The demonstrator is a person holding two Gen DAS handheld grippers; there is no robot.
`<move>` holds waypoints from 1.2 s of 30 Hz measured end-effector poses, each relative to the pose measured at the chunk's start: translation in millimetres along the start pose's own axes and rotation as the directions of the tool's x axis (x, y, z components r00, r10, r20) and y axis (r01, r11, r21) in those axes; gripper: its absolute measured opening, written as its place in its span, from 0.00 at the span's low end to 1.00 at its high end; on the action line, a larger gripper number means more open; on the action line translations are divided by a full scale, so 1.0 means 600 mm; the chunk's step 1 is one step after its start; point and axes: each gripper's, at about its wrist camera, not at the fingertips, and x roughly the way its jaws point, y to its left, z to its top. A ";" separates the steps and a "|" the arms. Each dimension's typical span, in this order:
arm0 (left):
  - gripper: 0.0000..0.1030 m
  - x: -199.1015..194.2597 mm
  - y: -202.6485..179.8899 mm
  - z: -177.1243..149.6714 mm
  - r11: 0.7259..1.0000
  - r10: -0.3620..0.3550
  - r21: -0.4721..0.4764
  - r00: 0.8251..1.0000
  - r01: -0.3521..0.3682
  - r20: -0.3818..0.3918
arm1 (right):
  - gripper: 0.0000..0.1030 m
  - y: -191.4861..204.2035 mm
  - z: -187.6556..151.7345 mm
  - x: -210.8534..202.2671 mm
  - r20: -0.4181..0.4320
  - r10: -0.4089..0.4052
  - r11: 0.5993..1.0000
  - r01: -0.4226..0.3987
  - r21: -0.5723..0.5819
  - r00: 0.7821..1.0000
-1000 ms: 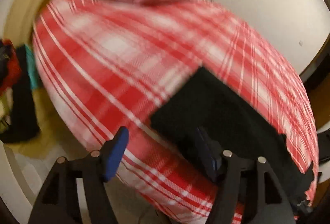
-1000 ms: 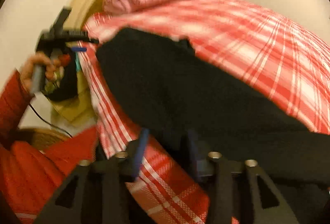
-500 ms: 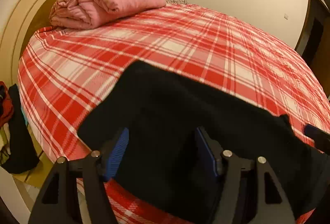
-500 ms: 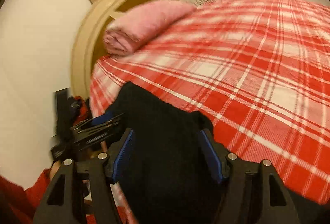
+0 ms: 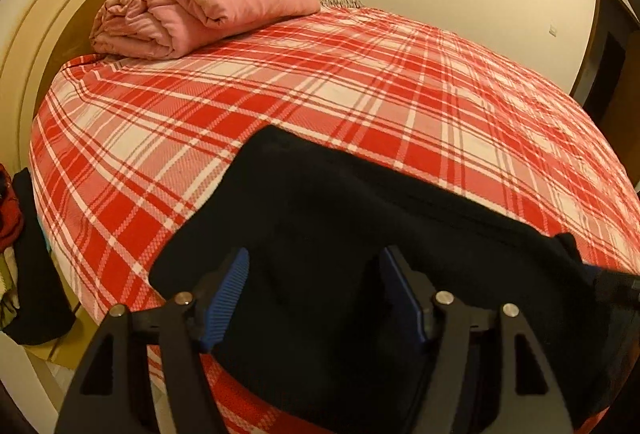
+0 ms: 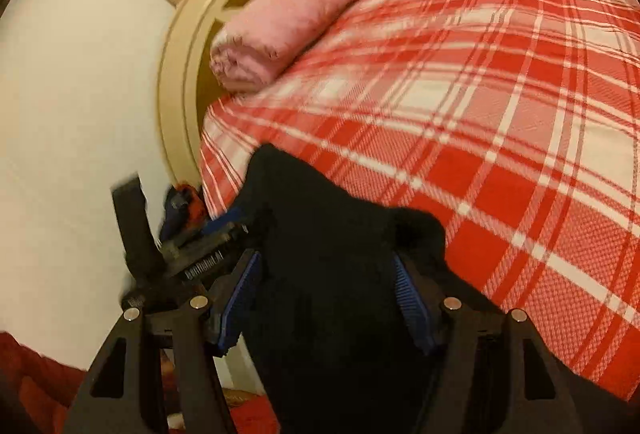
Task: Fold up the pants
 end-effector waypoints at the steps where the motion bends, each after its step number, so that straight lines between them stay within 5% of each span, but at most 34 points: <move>1: 0.70 0.002 0.000 0.000 1.000 0.002 0.002 1.000 -0.002 -0.001 | 0.66 -0.001 0.000 0.002 0.001 -0.028 0.999 0.028 -0.017 1.000; 3: 0.70 0.003 0.000 0.000 1.000 0.003 0.001 1.000 -0.003 0.000 | 0.66 -0.004 -0.002 0.006 0.013 -0.046 0.999 0.046 -0.024 0.999; 7: 0.71 0.001 0.001 0.001 1.000 -0.006 0.000 1.000 0.006 0.004 | 0.66 -0.012 0.012 0.026 -0.025 0.123 0.992 -0.121 0.045 0.992; 14: 0.77 0.009 0.003 0.008 1.000 0.012 0.001 1.000 -0.012 0.016 | 0.64 -0.048 0.081 0.034 0.055 0.122 0.987 -0.127 0.100 0.991; 20: 0.86 0.019 0.000 -0.005 0.997 0.066 0.031 0.997 -0.067 0.048 | 0.57 -0.089 0.080 0.035 0.046 0.156 0.972 -0.162 0.171 0.987; 22: 0.87 0.019 0.005 -0.002 0.998 0.058 0.020 0.998 -0.059 0.038 | 0.57 -0.098 0.076 -0.001 0.039 0.093 0.976 -0.098 0.194 0.995; 24: 0.89 0.021 0.005 0.002 0.998 0.058 0.025 0.998 -0.058 0.022 | 0.58 -0.107 0.062 -0.077 0.116 -0.115 0.979 0.093 0.179 0.987; 26: 0.90 0.021 0.005 0.004 0.998 0.056 0.032 0.998 -0.057 0.014 | 0.58 -0.125 0.031 -0.172 0.178 -0.321 0.936 0.283 0.207 0.930; 28: 0.91 0.022 0.004 0.003 0.997 0.063 0.033 0.998 -0.063 0.014 | 0.58 -0.150 -0.010 -0.257 0.181 -0.514 0.846 0.460 0.271 0.839; 31: 0.93 0.023 0.005 0.003 0.997 0.071 0.019 0.997 -0.071 0.010 | 0.59 -0.203 -0.081 -0.370 0.073 -0.788 0.580 0.697 0.422 0.611; 33: 0.94 0.025 0.005 0.004 0.997 0.075 0.007 0.997 -0.075 0.004 | 0.59 -0.245 -0.132 -0.431 -0.016 -0.854 0.436 0.733 0.522 0.520; 36: 0.94 0.025 0.001 0.007 0.996 0.090 0.002 0.996 -0.089 -0.013 | 0.59 -0.266 -0.192 -0.498 -0.013 -0.841 0.410 0.653 0.637 0.541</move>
